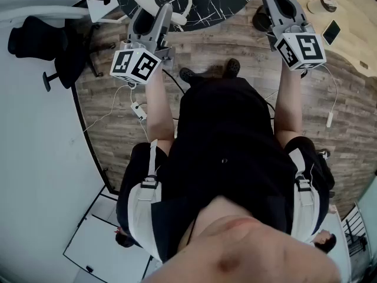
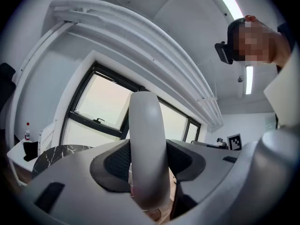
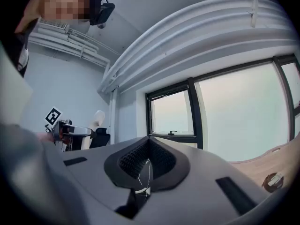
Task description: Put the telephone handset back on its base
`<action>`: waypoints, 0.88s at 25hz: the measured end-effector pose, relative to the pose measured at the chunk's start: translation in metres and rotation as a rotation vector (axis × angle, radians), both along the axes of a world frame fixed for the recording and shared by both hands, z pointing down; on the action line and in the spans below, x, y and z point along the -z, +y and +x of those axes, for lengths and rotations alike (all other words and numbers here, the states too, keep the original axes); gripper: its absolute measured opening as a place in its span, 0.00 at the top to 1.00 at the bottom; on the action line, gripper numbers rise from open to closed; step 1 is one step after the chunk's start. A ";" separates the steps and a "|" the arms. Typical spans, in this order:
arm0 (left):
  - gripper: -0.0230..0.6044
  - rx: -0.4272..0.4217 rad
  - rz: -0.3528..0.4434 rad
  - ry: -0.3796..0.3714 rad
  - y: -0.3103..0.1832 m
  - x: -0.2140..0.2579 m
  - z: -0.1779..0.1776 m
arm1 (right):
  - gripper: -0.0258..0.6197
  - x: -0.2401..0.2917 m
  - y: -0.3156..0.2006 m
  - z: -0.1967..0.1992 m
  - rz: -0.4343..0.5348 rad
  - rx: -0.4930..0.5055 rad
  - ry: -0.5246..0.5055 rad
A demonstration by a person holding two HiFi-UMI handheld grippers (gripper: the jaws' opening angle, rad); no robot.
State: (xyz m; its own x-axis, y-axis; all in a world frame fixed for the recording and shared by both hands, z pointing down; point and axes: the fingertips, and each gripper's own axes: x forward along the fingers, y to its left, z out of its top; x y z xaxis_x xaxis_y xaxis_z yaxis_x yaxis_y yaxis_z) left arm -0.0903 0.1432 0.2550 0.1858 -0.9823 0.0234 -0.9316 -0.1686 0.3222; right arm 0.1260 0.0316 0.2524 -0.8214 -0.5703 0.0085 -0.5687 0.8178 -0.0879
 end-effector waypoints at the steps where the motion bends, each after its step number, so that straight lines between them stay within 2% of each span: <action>1: 0.60 0.000 -0.001 -0.001 0.001 0.000 0.001 | 0.91 0.000 0.001 0.000 0.003 0.001 0.001; 15: 0.60 -0.001 -0.007 -0.029 0.000 -0.004 0.027 | 0.91 0.000 -0.003 0.021 -0.009 -0.014 -0.039; 22: 0.61 0.032 -0.038 -0.033 0.000 -0.011 0.037 | 0.91 -0.008 -0.003 0.029 -0.024 0.031 -0.036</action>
State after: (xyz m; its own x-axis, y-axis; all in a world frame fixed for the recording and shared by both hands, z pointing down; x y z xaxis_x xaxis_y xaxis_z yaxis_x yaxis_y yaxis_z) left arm -0.0530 0.1431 0.2662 0.1526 -0.9860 0.0668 -0.9464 -0.1263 0.2971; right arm 0.1550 0.0284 0.2607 -0.8388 -0.5444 -0.0082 -0.5391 0.8326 -0.1272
